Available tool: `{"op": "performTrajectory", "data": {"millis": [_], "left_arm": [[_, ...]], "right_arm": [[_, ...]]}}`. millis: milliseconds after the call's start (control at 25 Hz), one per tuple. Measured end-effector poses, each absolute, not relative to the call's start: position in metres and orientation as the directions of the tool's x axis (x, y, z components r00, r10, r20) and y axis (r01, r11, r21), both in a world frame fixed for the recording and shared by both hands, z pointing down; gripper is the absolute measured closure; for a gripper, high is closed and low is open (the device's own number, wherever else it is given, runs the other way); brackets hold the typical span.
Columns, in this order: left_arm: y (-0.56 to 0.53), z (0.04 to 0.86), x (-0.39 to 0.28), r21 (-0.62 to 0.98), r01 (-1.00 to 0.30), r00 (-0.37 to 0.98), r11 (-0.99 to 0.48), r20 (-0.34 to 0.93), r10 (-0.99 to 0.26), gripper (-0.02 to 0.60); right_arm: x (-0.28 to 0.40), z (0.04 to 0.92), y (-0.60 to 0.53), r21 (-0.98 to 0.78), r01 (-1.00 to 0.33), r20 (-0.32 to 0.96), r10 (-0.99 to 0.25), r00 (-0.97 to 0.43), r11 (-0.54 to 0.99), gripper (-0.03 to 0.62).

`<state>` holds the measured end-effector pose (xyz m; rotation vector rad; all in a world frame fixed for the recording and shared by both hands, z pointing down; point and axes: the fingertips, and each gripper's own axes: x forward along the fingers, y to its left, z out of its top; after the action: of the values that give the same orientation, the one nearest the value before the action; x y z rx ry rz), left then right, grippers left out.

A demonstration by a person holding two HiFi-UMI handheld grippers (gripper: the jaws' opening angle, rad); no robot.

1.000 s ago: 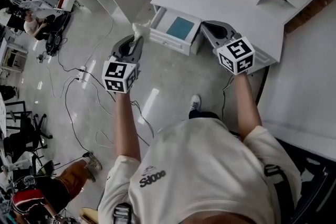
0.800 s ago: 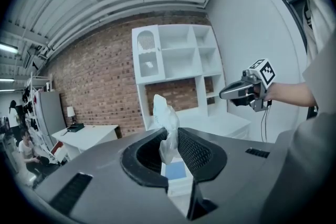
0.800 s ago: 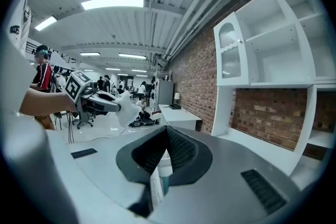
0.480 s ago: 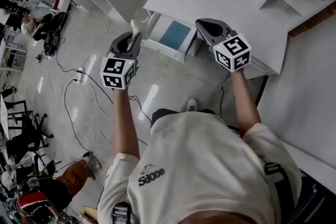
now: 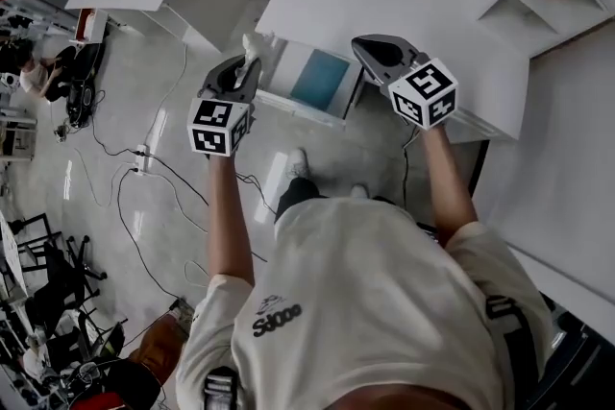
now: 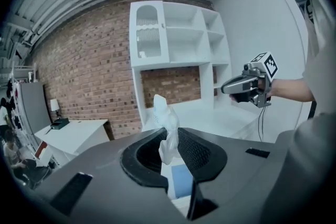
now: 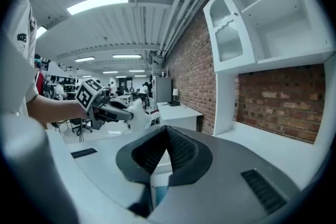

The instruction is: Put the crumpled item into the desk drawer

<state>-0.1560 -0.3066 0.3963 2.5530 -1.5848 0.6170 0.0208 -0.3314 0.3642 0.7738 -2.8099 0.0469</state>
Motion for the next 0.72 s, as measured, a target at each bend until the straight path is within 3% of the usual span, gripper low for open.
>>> {"op": "performTrajectory", "data": {"millis": [400,720], "left_arm": [[-0.418,0.489,-0.2,-0.104,-0.783,0.475,-0.613,0.537,-0.697,0.511],[-0.447,0.571,-0.207,-0.005,-0.705,0.538,-0.709,0.648,-0.539,0.511]], "right_arm": [[-0.021,0.428,-0.418,0.01,-0.627,0.311,-0.599,-0.738,0.779,0.589],[-0.03,0.477,-0.447,-0.075,-0.735,0.374,-0.664,-0.647,0.674,0.589]]}}
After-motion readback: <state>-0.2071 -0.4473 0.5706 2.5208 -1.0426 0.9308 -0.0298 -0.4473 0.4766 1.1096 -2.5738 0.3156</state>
